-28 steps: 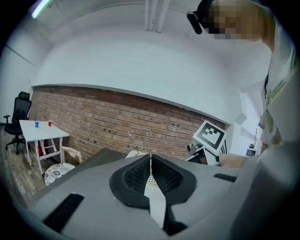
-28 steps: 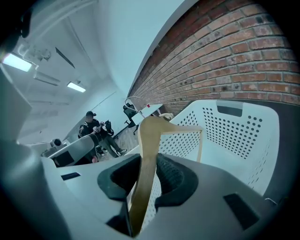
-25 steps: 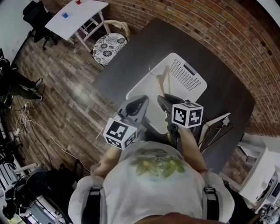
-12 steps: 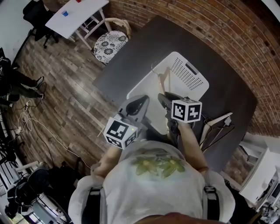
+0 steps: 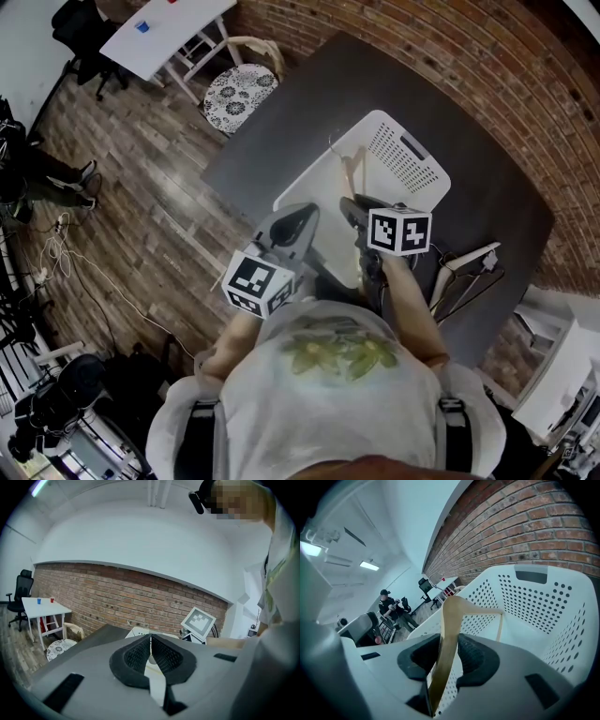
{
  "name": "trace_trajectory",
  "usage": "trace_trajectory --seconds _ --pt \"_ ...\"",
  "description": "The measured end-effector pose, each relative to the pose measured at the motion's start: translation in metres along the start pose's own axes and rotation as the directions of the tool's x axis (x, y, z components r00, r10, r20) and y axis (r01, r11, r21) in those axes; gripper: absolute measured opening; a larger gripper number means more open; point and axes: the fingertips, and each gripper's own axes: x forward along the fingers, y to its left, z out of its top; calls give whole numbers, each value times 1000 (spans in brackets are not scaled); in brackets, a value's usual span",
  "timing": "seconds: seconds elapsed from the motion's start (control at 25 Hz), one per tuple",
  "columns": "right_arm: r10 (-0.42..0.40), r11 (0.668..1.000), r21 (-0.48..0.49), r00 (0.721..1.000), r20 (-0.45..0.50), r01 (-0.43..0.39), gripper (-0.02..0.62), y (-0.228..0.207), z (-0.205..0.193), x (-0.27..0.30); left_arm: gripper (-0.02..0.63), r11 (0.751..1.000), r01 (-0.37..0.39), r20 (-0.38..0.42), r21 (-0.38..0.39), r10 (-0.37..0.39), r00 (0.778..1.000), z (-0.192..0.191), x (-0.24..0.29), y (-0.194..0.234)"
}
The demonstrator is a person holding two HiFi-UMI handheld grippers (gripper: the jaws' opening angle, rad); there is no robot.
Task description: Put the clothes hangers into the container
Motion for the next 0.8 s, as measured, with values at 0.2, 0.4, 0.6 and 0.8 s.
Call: trace_trajectory --seconds 0.2,0.4,0.6,0.8 --pt "-2 1000 -10 1000 0 2 123 1 2 0 29 1000 -8 -6 -5 8 1000 -4 -2 -1" --pt "6 1000 -24 1000 -23 -7 124 3 -1 5 29 1000 -2 -13 -11 2 1000 -7 -1 -5" --pt "13 999 -39 999 -50 -15 127 7 -7 12 29 1000 -3 -9 -10 3 1000 -8 -4 -7" --pt "22 999 -39 998 -61 -25 129 9 -9 16 29 1000 -10 -6 -10 10 1000 -9 -7 -5"
